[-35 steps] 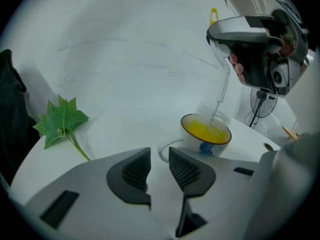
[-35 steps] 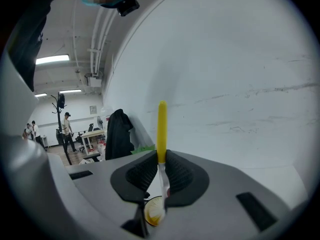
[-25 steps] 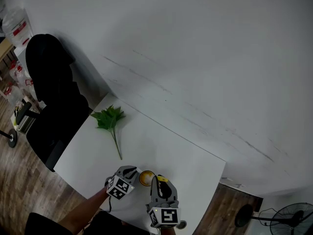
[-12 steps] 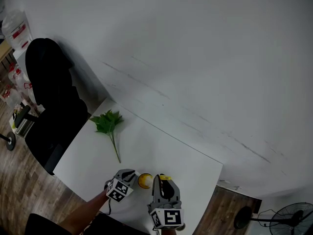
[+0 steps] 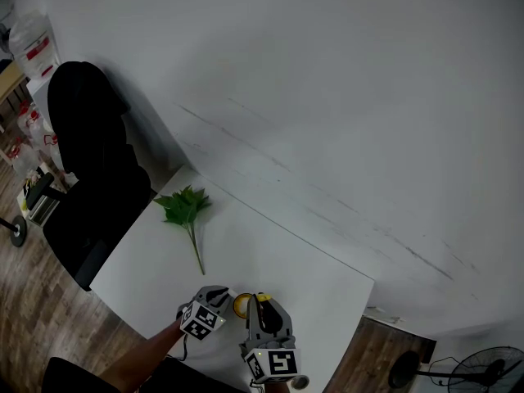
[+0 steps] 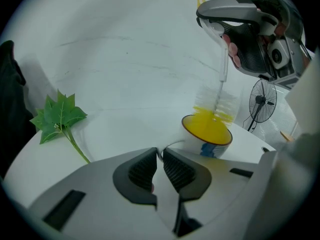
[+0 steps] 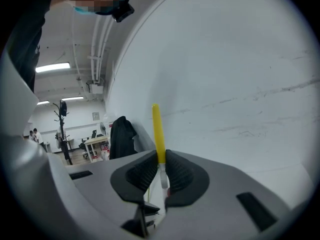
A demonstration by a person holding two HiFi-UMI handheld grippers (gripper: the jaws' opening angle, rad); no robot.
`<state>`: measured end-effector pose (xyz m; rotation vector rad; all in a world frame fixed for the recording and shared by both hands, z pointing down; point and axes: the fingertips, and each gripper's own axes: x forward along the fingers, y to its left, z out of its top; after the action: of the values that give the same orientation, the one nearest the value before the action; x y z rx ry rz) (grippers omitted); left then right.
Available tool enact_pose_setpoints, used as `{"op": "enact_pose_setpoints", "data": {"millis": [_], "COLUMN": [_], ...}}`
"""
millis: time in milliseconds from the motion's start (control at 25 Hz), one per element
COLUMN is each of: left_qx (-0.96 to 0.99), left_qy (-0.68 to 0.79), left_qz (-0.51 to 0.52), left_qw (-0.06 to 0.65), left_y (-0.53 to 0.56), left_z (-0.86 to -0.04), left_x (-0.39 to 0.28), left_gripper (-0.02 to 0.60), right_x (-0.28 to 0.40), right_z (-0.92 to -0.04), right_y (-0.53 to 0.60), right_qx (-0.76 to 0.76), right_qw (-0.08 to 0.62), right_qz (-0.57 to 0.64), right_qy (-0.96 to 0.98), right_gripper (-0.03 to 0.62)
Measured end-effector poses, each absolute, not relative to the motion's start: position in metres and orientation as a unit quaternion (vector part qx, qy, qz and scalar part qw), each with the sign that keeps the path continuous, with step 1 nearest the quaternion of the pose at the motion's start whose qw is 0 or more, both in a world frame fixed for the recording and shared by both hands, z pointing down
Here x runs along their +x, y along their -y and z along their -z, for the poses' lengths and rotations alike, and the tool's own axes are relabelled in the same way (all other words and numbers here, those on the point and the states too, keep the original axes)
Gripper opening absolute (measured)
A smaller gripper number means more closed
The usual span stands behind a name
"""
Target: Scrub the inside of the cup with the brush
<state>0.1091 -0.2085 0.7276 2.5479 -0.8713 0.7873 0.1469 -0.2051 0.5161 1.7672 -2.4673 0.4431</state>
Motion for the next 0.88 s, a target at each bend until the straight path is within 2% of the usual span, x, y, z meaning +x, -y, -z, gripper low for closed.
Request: {"op": "enact_pose_setpoints", "data": {"millis": [320, 880], "left_qx": [0.895, 0.893], "left_qy": [0.309, 0.311], "left_qz": [-0.274, -0.277], "left_qw": [0.169, 0.169], "left_y": [0.209, 0.208], "left_z": [-0.728, -0.729], "left_x": [0.109, 0.110], "left_gripper": [0.057, 0.057], "right_x": [0.149, 0.169], "right_z": [-0.540, -0.522], "right_y": [0.205, 0.209], "right_qx": [0.577, 0.595], "right_qw": [0.050, 0.042], "right_qz": [-0.152, -0.145], "right_qy": [0.801, 0.790], "right_gripper": [0.063, 0.061]}}
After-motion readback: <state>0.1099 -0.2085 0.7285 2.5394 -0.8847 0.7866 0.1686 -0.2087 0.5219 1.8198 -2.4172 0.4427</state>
